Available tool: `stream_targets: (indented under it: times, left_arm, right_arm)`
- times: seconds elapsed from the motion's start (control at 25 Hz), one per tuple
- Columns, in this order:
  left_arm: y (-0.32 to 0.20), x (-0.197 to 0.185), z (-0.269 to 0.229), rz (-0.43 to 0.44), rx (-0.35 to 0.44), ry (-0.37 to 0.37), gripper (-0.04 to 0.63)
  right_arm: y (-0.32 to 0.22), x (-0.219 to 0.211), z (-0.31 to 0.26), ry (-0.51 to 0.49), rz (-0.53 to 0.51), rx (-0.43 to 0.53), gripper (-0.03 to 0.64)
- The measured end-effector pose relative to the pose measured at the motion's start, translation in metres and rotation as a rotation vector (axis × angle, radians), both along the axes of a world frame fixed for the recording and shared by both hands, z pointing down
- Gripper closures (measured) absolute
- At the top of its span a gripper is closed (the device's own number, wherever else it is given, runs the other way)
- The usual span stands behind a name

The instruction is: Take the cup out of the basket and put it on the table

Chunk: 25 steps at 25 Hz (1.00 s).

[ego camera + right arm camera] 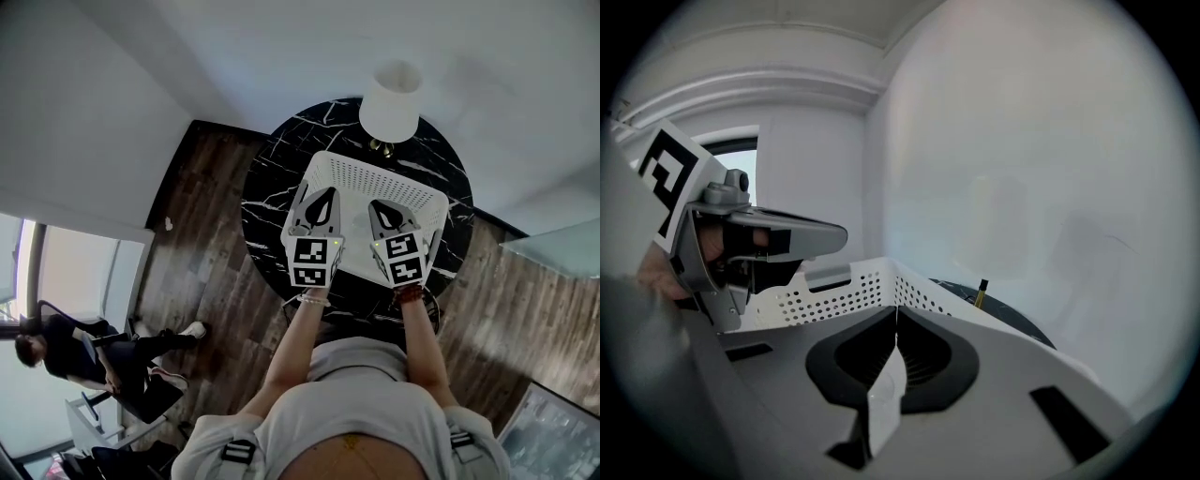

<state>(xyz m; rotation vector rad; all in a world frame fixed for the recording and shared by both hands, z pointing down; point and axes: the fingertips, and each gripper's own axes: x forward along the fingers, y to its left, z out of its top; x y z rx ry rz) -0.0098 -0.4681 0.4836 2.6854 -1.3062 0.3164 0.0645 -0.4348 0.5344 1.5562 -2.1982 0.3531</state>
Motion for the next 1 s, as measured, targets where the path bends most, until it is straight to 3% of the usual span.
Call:
stream_targets:
  times: [1.0]
  left_arm:
    - [-0.021,-0.001,0.016,-0.052,-0.04,0.004,0.591]
  right_arm:
    - [-0.008,0.005,0.072,0.17,-0.124,-0.201,0.606]
